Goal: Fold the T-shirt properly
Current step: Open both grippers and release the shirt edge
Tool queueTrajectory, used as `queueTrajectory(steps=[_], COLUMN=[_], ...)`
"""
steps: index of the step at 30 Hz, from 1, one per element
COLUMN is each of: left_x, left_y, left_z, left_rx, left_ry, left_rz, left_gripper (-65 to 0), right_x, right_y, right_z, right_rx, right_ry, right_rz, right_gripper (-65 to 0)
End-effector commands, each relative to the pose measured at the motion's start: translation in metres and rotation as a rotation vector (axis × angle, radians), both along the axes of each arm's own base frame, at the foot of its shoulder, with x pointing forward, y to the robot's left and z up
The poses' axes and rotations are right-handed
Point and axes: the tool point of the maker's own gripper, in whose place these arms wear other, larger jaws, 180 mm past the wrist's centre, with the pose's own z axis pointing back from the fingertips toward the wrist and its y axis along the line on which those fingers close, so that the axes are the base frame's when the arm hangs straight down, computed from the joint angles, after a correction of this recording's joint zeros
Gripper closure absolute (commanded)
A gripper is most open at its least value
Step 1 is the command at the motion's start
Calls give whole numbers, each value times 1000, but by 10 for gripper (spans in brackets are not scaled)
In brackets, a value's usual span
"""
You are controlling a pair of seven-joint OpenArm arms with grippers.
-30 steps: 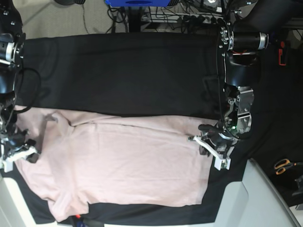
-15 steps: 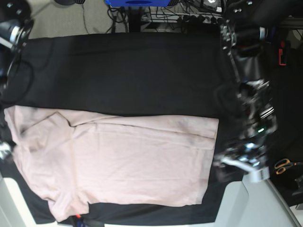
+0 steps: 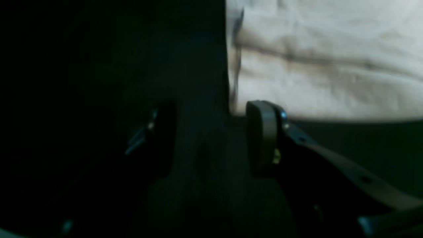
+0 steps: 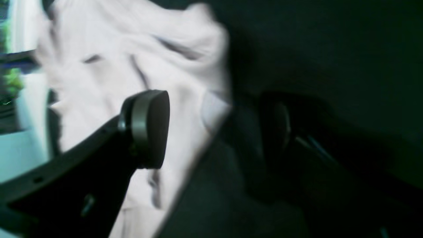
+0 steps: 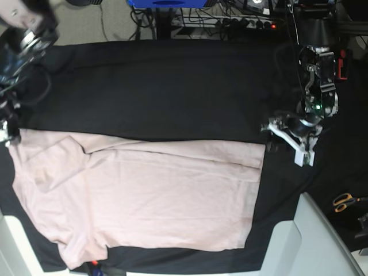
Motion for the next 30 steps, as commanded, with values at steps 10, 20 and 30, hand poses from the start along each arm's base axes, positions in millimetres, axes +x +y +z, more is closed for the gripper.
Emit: queueTrajectory(steps=[10,20,30], left_x=[3,1,-11], left_y=[-13,-7,-2], left_z=[2,2,-27], left_rx=[-42,-217,-407], left_ry=[-27,-63,-11], left_rz=[1,159,287], left_gripper=[-319,-390,-587], right_x=[15,18,14], right_y=[-2,3,5], right_z=[-8,-9,-13], right_rx=[67,78,82], right_ry=[-25,-25,-16], right_rz=[11,18,21], right_gripper=[-255,0,-2])
